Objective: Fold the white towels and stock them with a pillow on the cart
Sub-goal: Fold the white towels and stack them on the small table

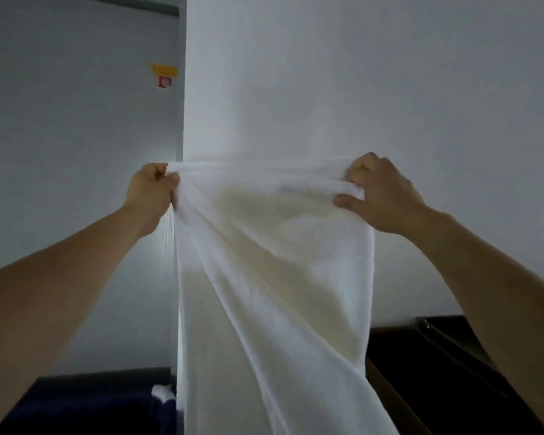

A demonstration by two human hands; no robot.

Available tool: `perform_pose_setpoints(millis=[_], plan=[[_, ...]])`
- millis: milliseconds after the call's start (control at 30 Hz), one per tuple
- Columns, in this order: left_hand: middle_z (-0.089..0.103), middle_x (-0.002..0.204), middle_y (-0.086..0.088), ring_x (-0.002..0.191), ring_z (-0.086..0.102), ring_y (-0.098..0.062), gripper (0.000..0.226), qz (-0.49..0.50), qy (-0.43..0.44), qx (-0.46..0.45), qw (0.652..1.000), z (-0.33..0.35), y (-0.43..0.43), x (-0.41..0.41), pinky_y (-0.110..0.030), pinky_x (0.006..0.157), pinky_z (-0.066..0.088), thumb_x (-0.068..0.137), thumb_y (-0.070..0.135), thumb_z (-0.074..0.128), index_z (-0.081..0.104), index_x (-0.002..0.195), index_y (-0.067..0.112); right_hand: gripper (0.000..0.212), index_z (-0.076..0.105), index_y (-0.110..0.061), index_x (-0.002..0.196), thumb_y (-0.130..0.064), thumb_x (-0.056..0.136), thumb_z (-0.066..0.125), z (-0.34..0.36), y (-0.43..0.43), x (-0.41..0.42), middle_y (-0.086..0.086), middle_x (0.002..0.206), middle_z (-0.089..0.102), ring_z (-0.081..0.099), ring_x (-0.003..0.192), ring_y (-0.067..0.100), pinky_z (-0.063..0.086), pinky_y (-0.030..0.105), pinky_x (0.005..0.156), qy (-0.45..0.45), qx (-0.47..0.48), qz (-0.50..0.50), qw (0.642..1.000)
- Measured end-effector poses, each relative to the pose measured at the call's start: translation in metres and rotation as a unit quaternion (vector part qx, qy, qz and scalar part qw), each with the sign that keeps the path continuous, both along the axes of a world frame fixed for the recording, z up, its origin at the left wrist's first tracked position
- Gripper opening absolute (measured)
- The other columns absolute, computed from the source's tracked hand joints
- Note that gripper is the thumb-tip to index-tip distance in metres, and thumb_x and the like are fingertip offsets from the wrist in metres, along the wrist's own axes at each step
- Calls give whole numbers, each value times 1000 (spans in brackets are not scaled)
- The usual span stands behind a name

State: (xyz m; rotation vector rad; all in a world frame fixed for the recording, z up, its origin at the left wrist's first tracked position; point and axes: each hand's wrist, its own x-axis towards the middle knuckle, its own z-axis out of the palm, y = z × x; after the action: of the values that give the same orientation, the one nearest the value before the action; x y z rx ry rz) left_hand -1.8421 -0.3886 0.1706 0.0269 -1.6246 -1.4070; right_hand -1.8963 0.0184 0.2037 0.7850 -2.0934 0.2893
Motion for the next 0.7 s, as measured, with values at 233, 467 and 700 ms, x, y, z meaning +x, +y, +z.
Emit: perform_pose_setpoints(millis=[233, 467, 700], plan=[[68, 88, -5, 64, 65, -14, 8, -32, -53, -28, 998, 0, 24, 4, -30, 56, 54, 100, 16, 56, 60, 92, 16, 44, 57, -20, 110, -60, 91, 57, 29, 23, -5, 10, 128, 57, 61, 107, 34, 43, 41, 85, -7, -60, -134, 989], [64, 81, 1, 65, 56, -11, 14, 14, -88, -120, 989, 7, 37, 12, -22, 50, 39, 101, 26, 56, 55, 87, 23, 40, 51, -19, 84, -53, 83, 71, 28, 32, -3, 3, 81, 59, 58, 81, 32, 41, 37, 67, -59, -190, -71, 978], [58, 87, -5, 71, 59, -20, 9, -142, -72, 74, 985, 4, 56, 21, -33, 49, 58, 101, 12, 55, 54, 92, 14, 27, 56, -9, 103, -25, 90, 74, 9, 31, -3, 15, 86, 66, 64, 45, 14, 51, 28, 41, -339, -333, 121, 871]])
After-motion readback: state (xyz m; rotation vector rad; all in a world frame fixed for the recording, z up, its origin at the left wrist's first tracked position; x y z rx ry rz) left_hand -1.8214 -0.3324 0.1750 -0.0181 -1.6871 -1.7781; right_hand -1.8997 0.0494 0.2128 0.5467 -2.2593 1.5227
